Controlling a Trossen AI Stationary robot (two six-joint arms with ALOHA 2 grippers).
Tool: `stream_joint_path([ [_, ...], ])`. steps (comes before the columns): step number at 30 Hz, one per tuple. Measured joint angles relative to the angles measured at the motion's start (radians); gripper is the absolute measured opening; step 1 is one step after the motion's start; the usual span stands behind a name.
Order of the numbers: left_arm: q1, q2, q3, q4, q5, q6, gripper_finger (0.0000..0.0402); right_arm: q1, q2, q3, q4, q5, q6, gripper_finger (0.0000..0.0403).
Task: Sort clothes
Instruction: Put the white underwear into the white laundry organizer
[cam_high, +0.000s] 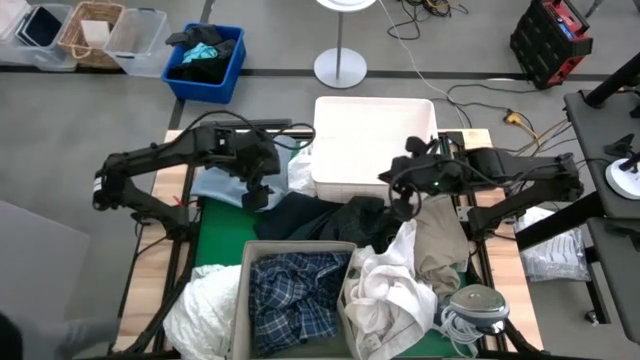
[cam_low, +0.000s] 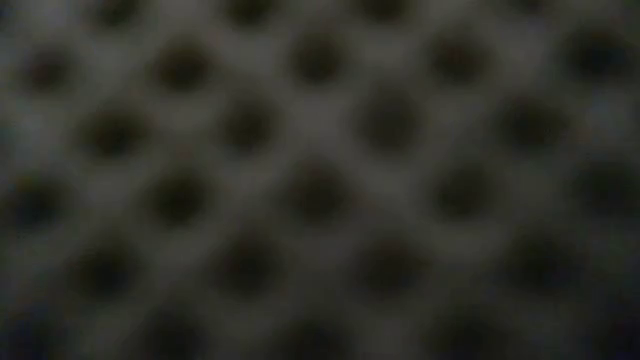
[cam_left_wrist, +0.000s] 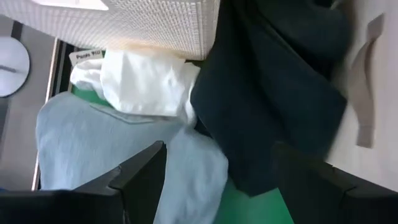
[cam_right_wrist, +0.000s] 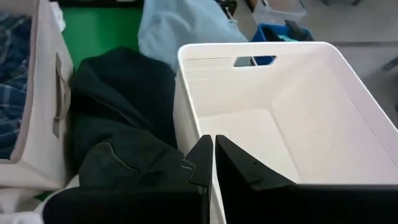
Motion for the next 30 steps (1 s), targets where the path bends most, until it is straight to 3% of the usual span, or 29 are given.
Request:
stream_joint_path([
  [8, 0.122, 0.002, -0.182, 0.245, 0.13, 0.027, 0.0265, 0.0, -0.05, 0.0, -0.014, 0.054, 0.036, 0.0013],
  [16, 0.182, 0.016, -0.294, 0.364, 0.209, 0.025, 0.0265, 0.0, -0.056, 0.0, -0.01, 0.073, 0.085, 0.0013],
  [23, 0.205, 0.016, -0.307, 0.356, 0.202, 0.023, 0.0265, 0.0, -0.051, 0.0, -0.009, 0.072, 0.105, 0.0013],
  [30, 0.234, 0.009, -0.218, 0.259, 0.202, 0.056, 0.0265, 0.0, -0.051, 0.0, -0.009, 0.071, 0.167, 0.0013],
])
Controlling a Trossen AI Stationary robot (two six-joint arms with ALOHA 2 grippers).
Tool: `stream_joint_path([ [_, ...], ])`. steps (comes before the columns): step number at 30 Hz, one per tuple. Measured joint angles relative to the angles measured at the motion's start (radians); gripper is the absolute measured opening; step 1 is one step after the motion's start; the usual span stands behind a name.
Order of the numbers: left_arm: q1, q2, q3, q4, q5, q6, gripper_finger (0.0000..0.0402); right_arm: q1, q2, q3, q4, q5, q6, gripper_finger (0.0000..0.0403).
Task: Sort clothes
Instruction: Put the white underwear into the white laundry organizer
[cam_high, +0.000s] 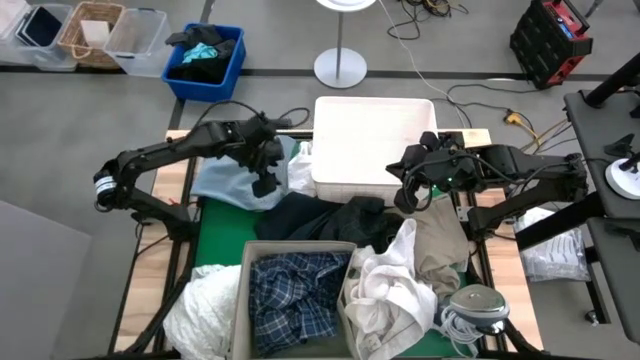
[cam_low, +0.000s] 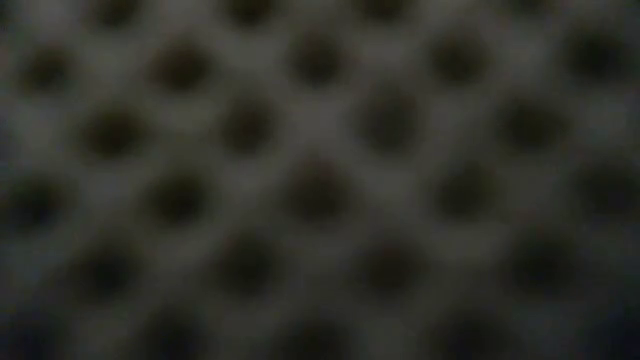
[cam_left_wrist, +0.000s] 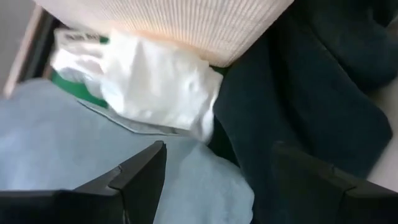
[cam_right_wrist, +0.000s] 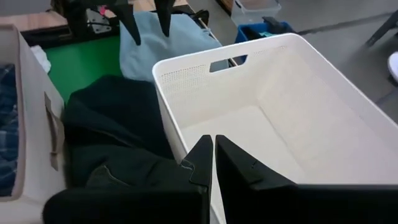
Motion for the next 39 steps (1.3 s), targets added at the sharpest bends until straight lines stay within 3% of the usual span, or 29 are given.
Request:
stream_joint_path([
  [6, 0.013, -0.014, 0.063, 0.032, 0.001, 0.057, 0.0265, 0.0, -0.009, 0.0, -0.007, -0.01, 0.067, 0.0013],
  [11, 0.109, 0.013, 0.041, 0.132, 0.023, 0.065, 0.0265, 0.0, -0.024, 0.0, -0.007, -0.01, 0.07, 0.0013],
  [17, 0.274, 0.083, 0.033, 0.142, 0.332, 0.116, 0.0265, 0.0, -0.031, 0.001, -0.007, -0.009, 0.101, 0.0013],
  [19, 0.298, 0.102, 0.042, 0.14, 0.378, 0.109, 0.0265, 0.0, -0.031, 0.001, -0.007, -0.009, 0.117, 0.0013],
  [25, 0.275, 0.125, 0.075, 0.141, 0.308, 0.023, 0.0265, 0.0, -0.029, 0.001, -0.007, -0.002, 0.142, 0.0013],
  [28, 0.264, 0.114, 0.12, 0.076, 0.332, -0.001, 0.0265, 0.0, -0.029, 0.001, -0.006, -0.002, 0.156, 0.0013],
  [30, 0.264, 0.086, 0.164, -0.054, 0.346, 0.081, 0.0265, 0.0, -0.029, 0.001, -0.006, -0.002, 0.176, 0.0013],
  [33, 0.267, 0.036, 0.179, -0.211, 0.256, 0.23, 0.0265, 0.0, -0.029, 0.001, -0.006, -0.002, 0.192, 0.0013],
  [36, 0.302, -0.023, 0.14, -0.185, 0.195, 0.26, 0.0265, 0.0, -0.026, 0.001, -0.006, 0.0, 0.191, 0.0013],
  [39, 0.339, -0.051, 0.075, -0.082, 0.224, 0.219, 0.0265, 0.0, -0.023, 0.001, -0.006, 0.002, 0.173, 0.0013],
])
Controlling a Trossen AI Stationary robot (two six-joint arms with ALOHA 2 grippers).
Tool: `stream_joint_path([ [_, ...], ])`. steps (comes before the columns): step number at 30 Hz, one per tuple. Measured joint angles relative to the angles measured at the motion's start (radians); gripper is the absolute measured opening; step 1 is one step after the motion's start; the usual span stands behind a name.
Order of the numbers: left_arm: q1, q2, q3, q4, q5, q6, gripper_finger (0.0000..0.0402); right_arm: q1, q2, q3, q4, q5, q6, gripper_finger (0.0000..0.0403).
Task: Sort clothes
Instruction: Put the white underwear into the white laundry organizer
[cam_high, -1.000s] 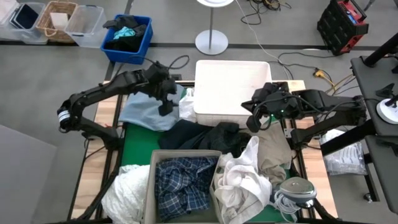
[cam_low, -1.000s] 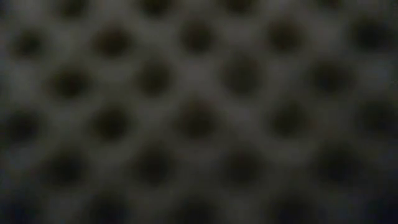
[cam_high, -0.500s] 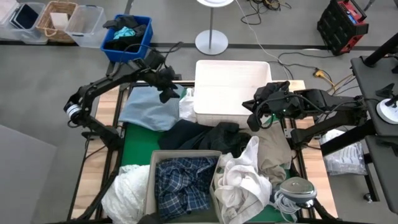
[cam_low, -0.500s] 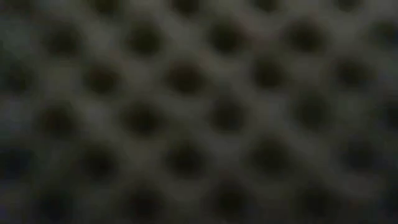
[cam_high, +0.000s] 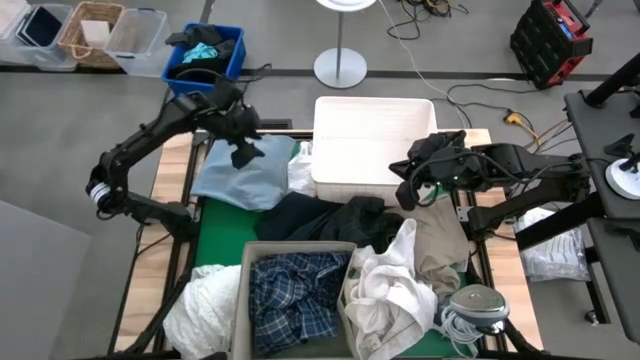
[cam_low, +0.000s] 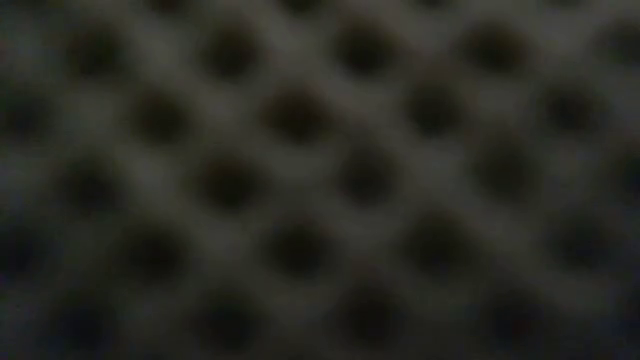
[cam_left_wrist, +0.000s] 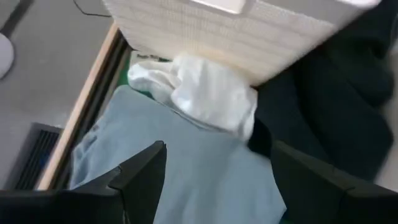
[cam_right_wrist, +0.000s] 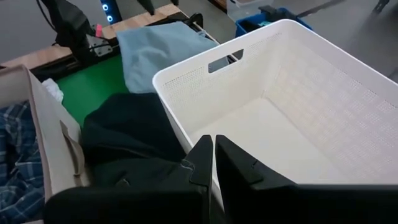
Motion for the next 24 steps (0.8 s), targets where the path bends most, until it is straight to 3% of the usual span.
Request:
stream_joint_path([
  [4, -0.036, -0.019, -0.085, 0.021, 0.16, -0.027, 0.0261, -0.001, 0.007, 0.0, 0.0, 0.002, -0.009, 0.0013],
  [6, -0.082, -0.045, -0.112, 0.025, 0.194, -0.055, 0.0253, -0.001, 0.01, 0.0, 0.001, 0.011, -0.017, 0.0013],
  [8, -0.13, -0.069, -0.138, 0.053, 0.15, -0.094, 0.0243, -0.001, 0.01, 0.0, 0.001, 0.024, -0.018, 0.0013],
  [14, -0.325, -0.09, -0.281, 0.316, -0.153, -0.334, 0.0236, -0.01, 0.011, 0.0, 0.008, 0.05, -0.034, 0.0013],
  [19, -0.411, -0.075, -0.336, 0.451, -0.215, -0.47, 0.0246, -0.018, 0.011, 0.0, 0.008, 0.051, -0.035, 0.0013],
  [24, -0.416, -0.022, -0.343, 0.54, -0.293, -0.612, 0.0253, -0.021, 0.011, 0.0, 0.008, 0.051, -0.047, 0.0013],
])
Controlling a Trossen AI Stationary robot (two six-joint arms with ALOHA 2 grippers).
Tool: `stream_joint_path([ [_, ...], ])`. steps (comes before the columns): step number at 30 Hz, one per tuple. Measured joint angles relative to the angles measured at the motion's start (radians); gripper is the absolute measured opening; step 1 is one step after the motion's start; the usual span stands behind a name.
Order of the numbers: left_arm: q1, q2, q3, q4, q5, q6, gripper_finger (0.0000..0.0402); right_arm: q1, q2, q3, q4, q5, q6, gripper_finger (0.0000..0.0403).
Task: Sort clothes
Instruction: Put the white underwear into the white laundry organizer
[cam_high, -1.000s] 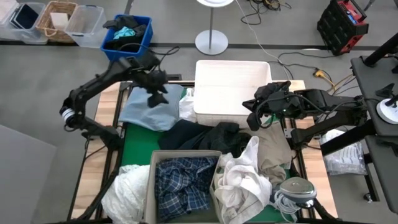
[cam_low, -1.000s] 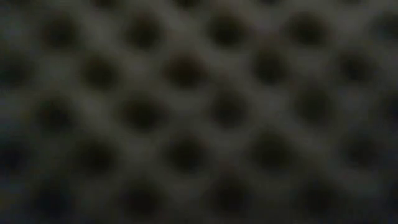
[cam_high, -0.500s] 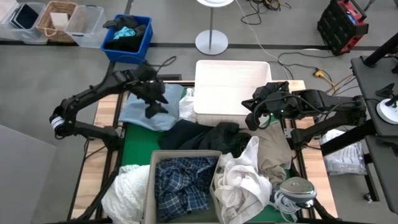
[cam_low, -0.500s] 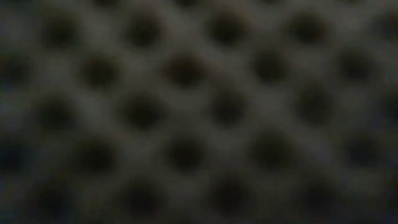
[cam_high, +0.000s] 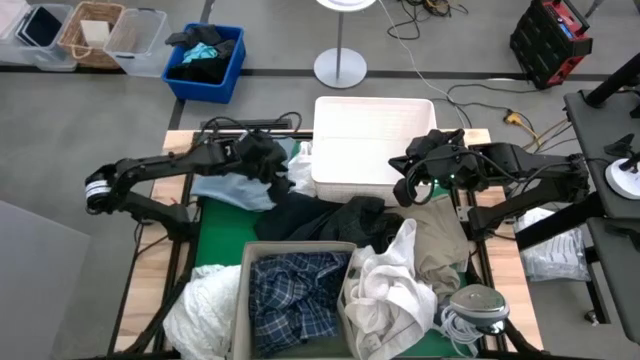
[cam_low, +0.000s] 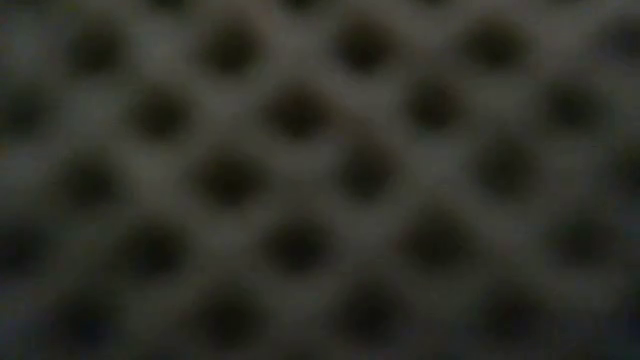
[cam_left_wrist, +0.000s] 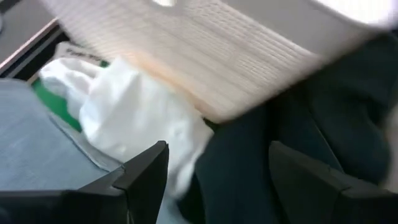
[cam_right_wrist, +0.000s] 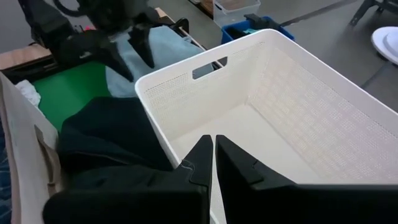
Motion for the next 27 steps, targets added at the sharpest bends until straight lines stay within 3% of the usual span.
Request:
stream_joint_path([
  [7, -0.018, 0.125, 0.008, 0.041, -0.162, -0.09, 0.0254, -0.001, 0.0, 0.0, 0.0, 0.0, 0.001, 0.0013],
  [16, -0.016, 0.303, 0.075, 0.054, -0.193, -0.17, 0.0254, -0.001, 0.0, 0.0, 0.0, -0.001, 0.001, 0.0013],
  [27, -0.017, 0.492, 0.194, -0.046, -0.196, -0.219, 0.0254, -0.001, 0.0, 0.0, 0.0, -0.003, 0.001, 0.0013],
])
